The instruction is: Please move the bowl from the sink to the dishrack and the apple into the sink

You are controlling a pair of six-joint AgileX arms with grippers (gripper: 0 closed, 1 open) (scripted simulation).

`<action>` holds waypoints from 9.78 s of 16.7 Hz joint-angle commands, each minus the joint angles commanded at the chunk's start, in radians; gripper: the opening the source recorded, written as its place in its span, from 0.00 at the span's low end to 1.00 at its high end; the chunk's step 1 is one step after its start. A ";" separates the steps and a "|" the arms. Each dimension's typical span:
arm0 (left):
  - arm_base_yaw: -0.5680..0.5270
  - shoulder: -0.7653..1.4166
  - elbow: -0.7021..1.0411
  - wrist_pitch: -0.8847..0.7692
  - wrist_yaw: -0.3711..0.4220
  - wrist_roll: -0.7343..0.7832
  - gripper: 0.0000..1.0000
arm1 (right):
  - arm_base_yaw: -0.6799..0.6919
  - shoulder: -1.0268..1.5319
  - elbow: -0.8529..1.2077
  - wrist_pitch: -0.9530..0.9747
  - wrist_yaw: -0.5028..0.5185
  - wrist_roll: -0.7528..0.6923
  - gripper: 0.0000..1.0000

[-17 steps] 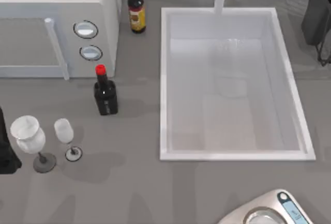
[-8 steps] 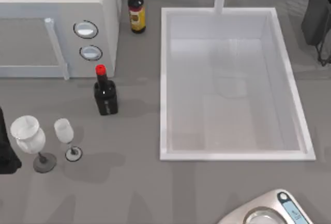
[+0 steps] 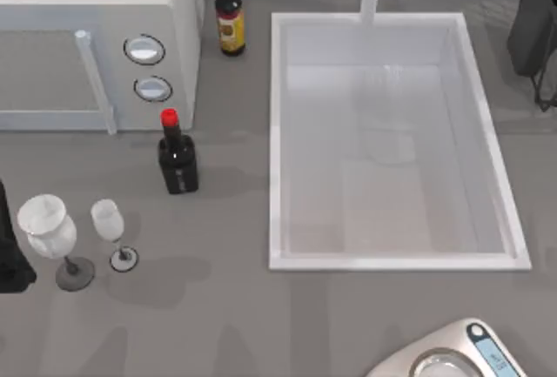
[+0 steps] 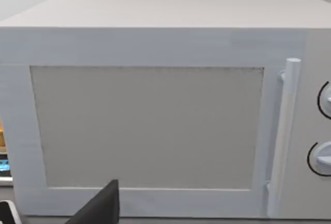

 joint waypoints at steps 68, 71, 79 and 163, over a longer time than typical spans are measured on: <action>0.000 0.000 0.000 0.000 0.000 0.000 1.00 | -0.396 1.928 1.082 -0.725 0.001 -0.381 0.00; 0.000 0.000 0.000 0.000 0.000 0.000 1.00 | -0.396 1.928 1.082 -0.725 0.001 -0.381 0.00; 0.000 0.000 0.000 0.000 0.000 0.000 1.00 | -0.398 1.851 1.133 -0.795 0.022 -0.373 0.00; 0.000 0.000 0.000 0.000 0.000 0.000 1.00 | 0.649 2.231 0.609 1.613 0.685 0.016 1.00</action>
